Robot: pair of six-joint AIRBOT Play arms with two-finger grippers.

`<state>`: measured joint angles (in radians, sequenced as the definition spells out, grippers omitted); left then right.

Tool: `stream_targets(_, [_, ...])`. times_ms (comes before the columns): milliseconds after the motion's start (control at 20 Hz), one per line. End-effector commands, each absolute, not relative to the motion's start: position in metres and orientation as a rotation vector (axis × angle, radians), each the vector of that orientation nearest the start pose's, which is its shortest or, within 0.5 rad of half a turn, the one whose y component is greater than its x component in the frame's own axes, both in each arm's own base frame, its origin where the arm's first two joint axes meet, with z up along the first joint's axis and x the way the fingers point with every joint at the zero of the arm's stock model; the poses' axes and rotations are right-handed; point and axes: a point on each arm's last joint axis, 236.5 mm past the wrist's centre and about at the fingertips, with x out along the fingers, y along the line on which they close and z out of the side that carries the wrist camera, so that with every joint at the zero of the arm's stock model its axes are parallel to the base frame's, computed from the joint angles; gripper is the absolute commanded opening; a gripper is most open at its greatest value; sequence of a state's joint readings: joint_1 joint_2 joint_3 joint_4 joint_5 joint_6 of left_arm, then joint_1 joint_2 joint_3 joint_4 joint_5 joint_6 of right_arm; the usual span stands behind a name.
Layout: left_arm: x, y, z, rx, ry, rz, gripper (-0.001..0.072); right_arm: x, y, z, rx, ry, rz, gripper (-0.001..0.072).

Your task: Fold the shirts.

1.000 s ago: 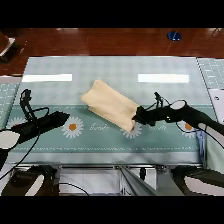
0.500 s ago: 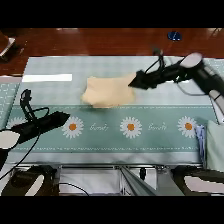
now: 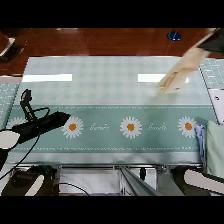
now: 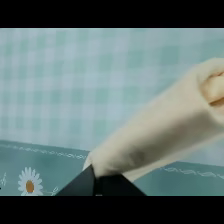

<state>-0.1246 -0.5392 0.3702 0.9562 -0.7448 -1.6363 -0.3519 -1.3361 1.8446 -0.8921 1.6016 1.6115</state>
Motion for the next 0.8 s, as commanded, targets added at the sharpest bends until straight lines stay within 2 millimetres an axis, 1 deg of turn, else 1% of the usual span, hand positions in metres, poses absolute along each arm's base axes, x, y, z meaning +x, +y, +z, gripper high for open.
stream_targets(0, [0.259,-0.126,0.009,-0.615,0.935,-0.264,0.0017,0.361,-0.074,0.261,0.653,0.933,0.024,0.0016])
stream_targets(50, [0.259,-0.126,0.009,-0.615,0.935,-0.264,0.0017,0.344,-0.097,0.259,0.666,0.943,-0.058,0.0016])
stream_targets(100, [0.260,-0.126,0.009,-0.616,0.934,-0.263,0.0017,0.326,-0.116,0.253,0.673,0.971,-0.141,0.0016])
stream_targets(150, [0.260,-0.126,0.009,-0.616,0.934,-0.263,0.0017,0.303,-0.135,0.244,0.678,1.020,-0.236,0.0016])
stream_targets(200, [0.260,-0.126,0.009,-0.615,0.933,-0.263,0.0018,0.286,-0.153,0.240,0.676,1.033,-0.328,0.0016])
stream_targets(250, [0.260,-0.126,0.009,-0.616,0.932,-0.263,0.0017,0.271,-0.165,0.238,0.679,1.027,-0.388,0.0016])
stream_targets(350, [0.260,-0.126,0.009,-0.616,0.931,-0.263,0.0018,0.241,-0.178,0.225,0.690,1.051,-0.485,0.0016])
stream_targets(500, [0.260,-0.126,0.009,-0.616,0.932,-0.263,0.0018,0.182,-0.190,0.194,0.762,1.108,-0.676,0.0016])
stream_targets(550, [0.260,-0.126,0.009,-0.616,0.932,-0.263,0.0018,0.156,-0.195,0.184,0.782,1.126,-0.772,0.0016])
stream_targets(600, [0.260,-0.126,0.009,-0.616,0.932,-0.263,0.0018,0.124,-0.202,0.177,0.793,1.146,-0.909,0.0016])
stream_targets(650, [0.260,-0.126,0.009,-0.616,0.932,-0.263,0.0018,0.096,-0.206,0.171,0.799,1.163,-1.029,0.0016])
stream_targets(700, [0.260,-0.126,0.009,-0.616,0.932,-0.263,0.0017,0.076,-0.206,0.166,0.809,1.174,-1.114,0.0016])
stream_targets(750, [0.260,-0.126,0.009,-0.616,0.932,-0.263,0.0017,0.069,-0.201,0.158,0.815,1.191,-1.131,0.0017])
